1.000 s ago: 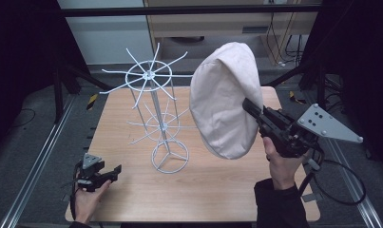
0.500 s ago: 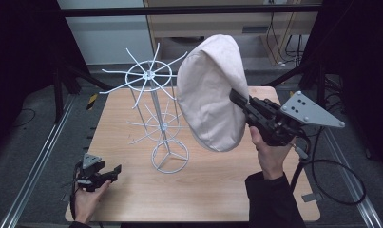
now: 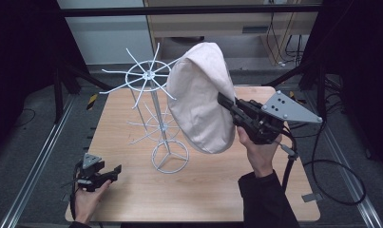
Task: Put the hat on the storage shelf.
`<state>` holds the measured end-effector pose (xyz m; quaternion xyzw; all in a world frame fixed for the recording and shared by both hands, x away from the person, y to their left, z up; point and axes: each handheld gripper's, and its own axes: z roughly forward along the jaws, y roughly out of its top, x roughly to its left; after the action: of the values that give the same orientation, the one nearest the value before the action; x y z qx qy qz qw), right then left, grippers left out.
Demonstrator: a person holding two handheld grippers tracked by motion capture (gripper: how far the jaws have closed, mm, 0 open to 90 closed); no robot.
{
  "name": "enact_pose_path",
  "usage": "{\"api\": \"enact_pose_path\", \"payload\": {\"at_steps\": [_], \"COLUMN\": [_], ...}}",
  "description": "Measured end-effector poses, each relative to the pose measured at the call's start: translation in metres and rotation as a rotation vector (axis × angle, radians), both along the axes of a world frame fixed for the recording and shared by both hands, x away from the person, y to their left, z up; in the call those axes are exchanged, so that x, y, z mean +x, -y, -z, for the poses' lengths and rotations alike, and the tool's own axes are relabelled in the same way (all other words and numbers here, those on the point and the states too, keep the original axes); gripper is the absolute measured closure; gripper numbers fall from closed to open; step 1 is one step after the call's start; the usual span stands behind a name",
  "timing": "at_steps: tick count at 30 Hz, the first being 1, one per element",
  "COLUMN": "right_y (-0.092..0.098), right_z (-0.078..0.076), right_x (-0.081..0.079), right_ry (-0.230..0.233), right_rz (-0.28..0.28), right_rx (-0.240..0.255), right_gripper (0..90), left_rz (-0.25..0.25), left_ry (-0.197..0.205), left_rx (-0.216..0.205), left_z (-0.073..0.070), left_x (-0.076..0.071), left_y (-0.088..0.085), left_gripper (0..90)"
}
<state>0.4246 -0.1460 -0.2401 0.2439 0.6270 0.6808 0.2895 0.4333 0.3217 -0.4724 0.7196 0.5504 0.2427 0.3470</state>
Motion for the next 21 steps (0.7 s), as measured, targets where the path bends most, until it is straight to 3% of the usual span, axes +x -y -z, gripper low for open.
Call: {"api": "enact_pose_path", "payload": {"at_steps": [8,21], "right_y": [-0.002,-0.006], "right_z": [0.012,0.026], "right_x": [0.006,0.012], "right_ry": [-0.040,-0.087], "right_rz": [-0.039,-0.052], "right_rx": [0.003,-0.020], "right_gripper": [85.9,84.9], "left_rz": [0.003,0.003], "left_ry": [-0.003,-0.004], "left_rx": [0.003,0.003], "left_z": [0.000,0.000], "left_x": [0.000,0.000], "left_y": [0.000,0.000], "left_gripper": [28.8,28.8]}}
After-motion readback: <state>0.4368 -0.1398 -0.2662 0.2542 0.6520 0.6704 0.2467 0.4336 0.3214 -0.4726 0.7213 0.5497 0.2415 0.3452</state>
